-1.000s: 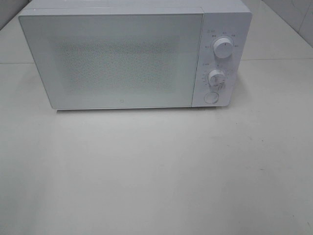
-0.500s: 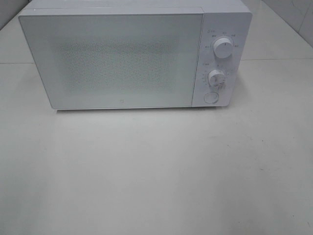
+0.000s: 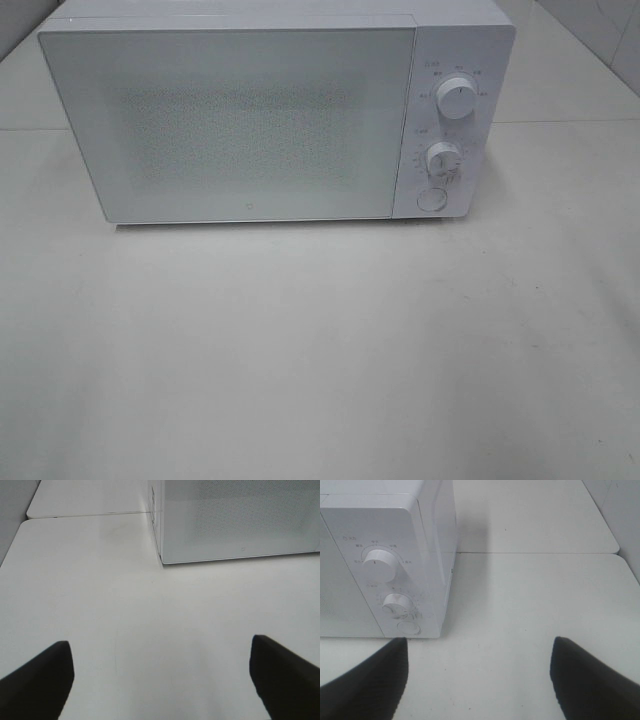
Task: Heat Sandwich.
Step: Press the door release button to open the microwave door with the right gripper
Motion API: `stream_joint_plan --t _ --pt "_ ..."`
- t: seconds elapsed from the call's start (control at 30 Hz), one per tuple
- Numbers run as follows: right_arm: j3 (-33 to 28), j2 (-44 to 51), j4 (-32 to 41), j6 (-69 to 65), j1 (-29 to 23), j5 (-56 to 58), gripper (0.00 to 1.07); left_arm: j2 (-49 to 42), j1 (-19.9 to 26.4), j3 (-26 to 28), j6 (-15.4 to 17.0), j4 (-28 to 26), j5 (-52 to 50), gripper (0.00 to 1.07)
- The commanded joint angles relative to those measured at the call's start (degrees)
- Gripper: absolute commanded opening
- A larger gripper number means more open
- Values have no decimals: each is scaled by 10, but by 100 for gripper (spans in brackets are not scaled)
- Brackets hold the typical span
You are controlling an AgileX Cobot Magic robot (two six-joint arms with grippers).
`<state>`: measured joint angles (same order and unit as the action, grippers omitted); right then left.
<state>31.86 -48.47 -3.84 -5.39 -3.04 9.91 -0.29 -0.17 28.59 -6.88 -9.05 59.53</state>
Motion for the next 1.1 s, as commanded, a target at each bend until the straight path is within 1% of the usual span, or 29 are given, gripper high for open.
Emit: stream_joint_plan --t 0.03,0.07,0.17,0.2,0.3,0.4,0.43,0.5,0.53,0.57,0.63,0.67,0.7,0.73,0.8,0.83,0.87,0.9,0.97,1.0,1.03,1.1 --pt "3 -37 1 1 4 -58 77 -13 1 -2 3 -4 -2 89" --pt "3 -37 1 1 4 -58 77 -13 1 -2 3 -4 -2 89" --pt "3 -83 1 1 3 -121 77 -13 1 -2 3 -4 -2 89" --pt "3 -83 1 1 3 -121 77 -13 1 -2 3 -4 -2 89" --pt "3 -131 1 -7 3 -177 77 -13 1 -2 3 -4 -2 89" --pt "-1 -153 1 -12 3 -213 77 -13 1 -2 3 -4 -2 89" --pt "-13 -170 1 -12 3 -265 77 -13 1 -2 3 -4 -2 89" --pt "-29 -185 1 -11 3 -316 77 -13 1 -2 3 -4 -2 89" --pt "-29 -185 1 -11 3 -316 77 -13 1 -2 3 -4 -2 89" --pt "-49 -201 2 -10 3 -358 77 -13 1 -2 3 -4 -2 89" --pt "-64 -213 15 -9 -1 -395 77 -13 1 -2 3 -4 -2 89" --pt "-64 -213 15 -9 -1 -395 77 -13 1 -2 3 -4 -2 89" --pt "-72 -219 30 -1 -9 -411 77 -13 1 -2 3 -4 -2 89" --pt "-81 -229 60 34 -30 -433 77 -13 1 -2 3 -4 -2 89" --pt "-92 -241 93 81 -60 -458 77 -13 1 -2 3 -4 -2 89" --pt "-92 -241 93 81 -60 -458 77 -13 1 -2 3 -4 -2 89" --pt "-100 -261 136 124 -94 -492 77 -13 1 -2 3 -4 -2 89" --pt "-103 -272 155 138 -107 -507 77 -13 1 -2 3 -4 -2 89" --pt "-111 -291 193 154 -133 -539 77 -13 1 -2 3 -4 -2 89" --pt "-111 -291 193 154 -133 -539 77 -13 1 -2 3 -4 -2 89" --pt "-119 -314 222 160 -156 -578 77 -13 1 -2 3 -4 -2 89" --pt "-127 -333 244 160 -176 -612 77 -13 1 -2 3 -4 -2 89"
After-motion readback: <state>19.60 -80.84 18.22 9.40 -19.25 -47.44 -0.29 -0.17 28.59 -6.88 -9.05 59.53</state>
